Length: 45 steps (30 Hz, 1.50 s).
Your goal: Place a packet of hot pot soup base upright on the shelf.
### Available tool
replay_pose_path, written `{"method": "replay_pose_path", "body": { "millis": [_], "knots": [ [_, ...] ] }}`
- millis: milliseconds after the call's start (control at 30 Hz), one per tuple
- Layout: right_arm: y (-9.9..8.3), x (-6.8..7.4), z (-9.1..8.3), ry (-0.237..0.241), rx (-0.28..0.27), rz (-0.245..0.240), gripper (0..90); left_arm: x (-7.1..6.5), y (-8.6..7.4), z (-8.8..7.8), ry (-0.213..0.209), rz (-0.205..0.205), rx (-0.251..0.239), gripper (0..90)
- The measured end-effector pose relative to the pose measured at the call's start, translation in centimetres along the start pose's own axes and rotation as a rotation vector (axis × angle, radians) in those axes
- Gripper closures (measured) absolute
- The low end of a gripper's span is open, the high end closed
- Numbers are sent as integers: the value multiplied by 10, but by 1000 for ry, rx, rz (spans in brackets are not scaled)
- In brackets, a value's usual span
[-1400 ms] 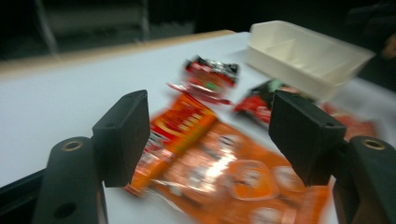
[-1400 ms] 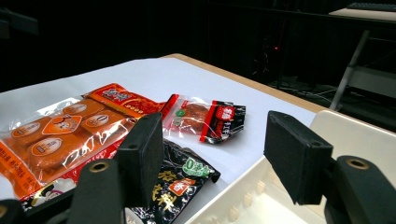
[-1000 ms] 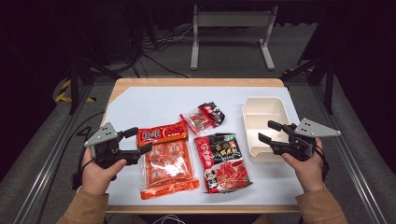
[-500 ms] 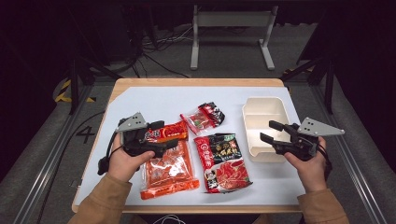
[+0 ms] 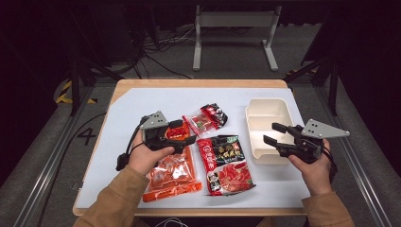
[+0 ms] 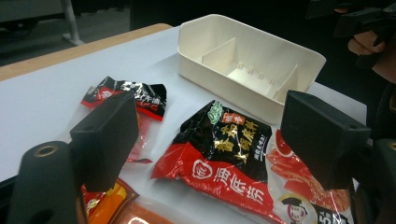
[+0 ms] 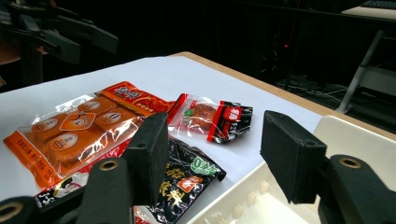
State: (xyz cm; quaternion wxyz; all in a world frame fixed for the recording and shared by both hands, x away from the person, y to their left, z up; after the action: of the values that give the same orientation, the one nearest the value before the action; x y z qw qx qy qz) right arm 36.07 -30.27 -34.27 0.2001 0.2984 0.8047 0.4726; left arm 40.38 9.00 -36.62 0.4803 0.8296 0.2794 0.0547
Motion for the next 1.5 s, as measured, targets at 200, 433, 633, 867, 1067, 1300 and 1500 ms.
{"method": "replay_pose_path", "body": {
  "millis": [200, 433, 633, 867, 1067, 1300, 1500],
  "knots": [
    [0, 0, -1, 8, 6, 2, 433, 4, 0, 18, -7, -9, 57, 232],
    [0, 0, -2, 11, 7, 0, 437, 9, -8, 43, -32, -48, 79, 271],
    [0, 0, -1, 14, 12, 0, 437, 11, -16, 67, -40, -71, 157, 272],
    [0, 0, -1, 15, 12, 0, 436, 18, -21, 86, -16, -93, 183, 252],
    [-1, 0, -1, 4, 10, -4, 444, 21, -26, 95, -18, -113, 210, 274],
    [-1, 2, 4, -4, 39, -8, 468, 21, -26, 98, -29, -127, 261, 334],
    [-1, 5, 7, 1, 57, -30, 504, 21, -25, 103, -37, -129, 321, 361]
  ]
}}
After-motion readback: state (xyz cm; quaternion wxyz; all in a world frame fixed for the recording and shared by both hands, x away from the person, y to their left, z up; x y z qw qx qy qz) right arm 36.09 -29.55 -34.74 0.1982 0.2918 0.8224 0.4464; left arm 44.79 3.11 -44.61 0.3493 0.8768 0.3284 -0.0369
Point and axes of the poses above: each handheld gripper's, and its own axes: z roughly forward along the jaws, y roughly out of its top, x roughly to its left, the point moved 2 cm from there along z, roughly forward along the jaws, and after that the axes turned 11 degrees about x, right-handed, at the moved point
